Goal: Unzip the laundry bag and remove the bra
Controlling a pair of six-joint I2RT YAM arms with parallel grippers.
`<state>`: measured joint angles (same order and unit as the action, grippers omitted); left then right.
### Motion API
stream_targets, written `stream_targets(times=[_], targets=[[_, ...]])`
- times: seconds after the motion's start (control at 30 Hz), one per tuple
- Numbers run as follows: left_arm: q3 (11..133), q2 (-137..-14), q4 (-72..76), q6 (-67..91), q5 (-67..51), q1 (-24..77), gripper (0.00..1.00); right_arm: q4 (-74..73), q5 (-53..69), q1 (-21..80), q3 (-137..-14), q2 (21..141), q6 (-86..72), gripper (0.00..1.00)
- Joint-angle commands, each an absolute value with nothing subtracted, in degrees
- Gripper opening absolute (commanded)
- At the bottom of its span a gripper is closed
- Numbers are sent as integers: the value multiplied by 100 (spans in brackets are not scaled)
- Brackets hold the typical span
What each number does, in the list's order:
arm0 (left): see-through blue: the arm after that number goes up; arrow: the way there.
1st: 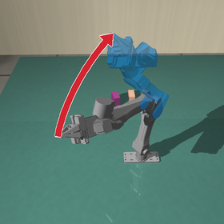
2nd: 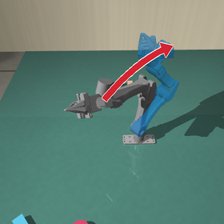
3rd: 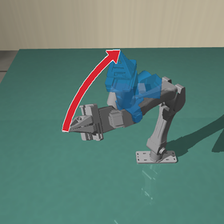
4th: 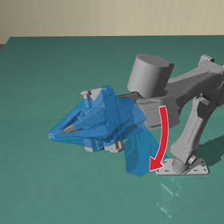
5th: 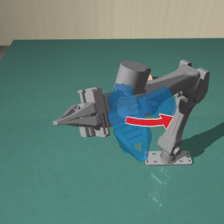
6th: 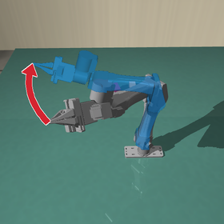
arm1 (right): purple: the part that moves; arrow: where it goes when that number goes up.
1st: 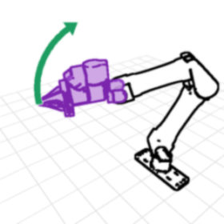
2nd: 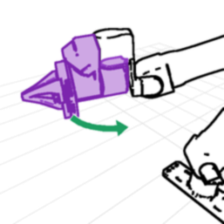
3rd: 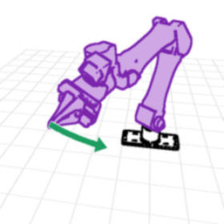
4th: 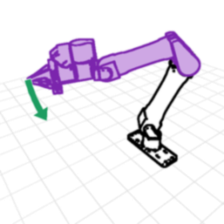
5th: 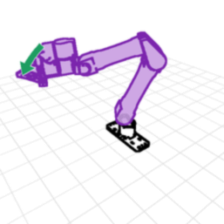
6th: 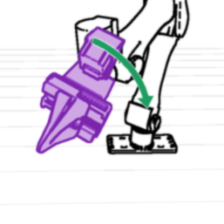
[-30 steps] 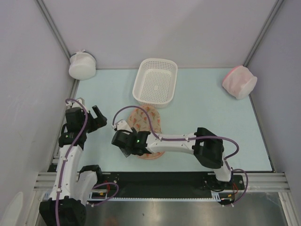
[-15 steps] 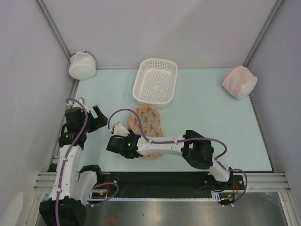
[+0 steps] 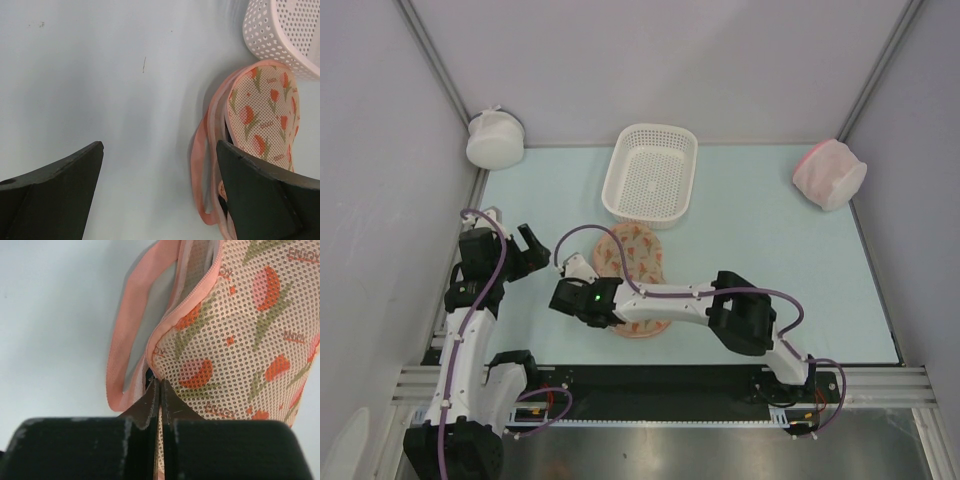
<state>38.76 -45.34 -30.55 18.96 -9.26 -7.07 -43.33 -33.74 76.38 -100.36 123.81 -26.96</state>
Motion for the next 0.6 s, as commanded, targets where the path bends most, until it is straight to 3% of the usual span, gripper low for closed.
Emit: stream_targets(times=[0.0,0.23,0.57], targets=[[4043,-4474,-2830,1811,-1002,-756,100,-3720,-2717,7410,-9888,11516,-2821,0],[4043,-4491,-2813,1802,-1020,-765,100,-3173,-1829,7058,-9335,10566,-3111,0],[4043,-4526,-2813,1802,-1046,-765,100,-2760,-1766,6557,-7938,9150,-3612,0]])
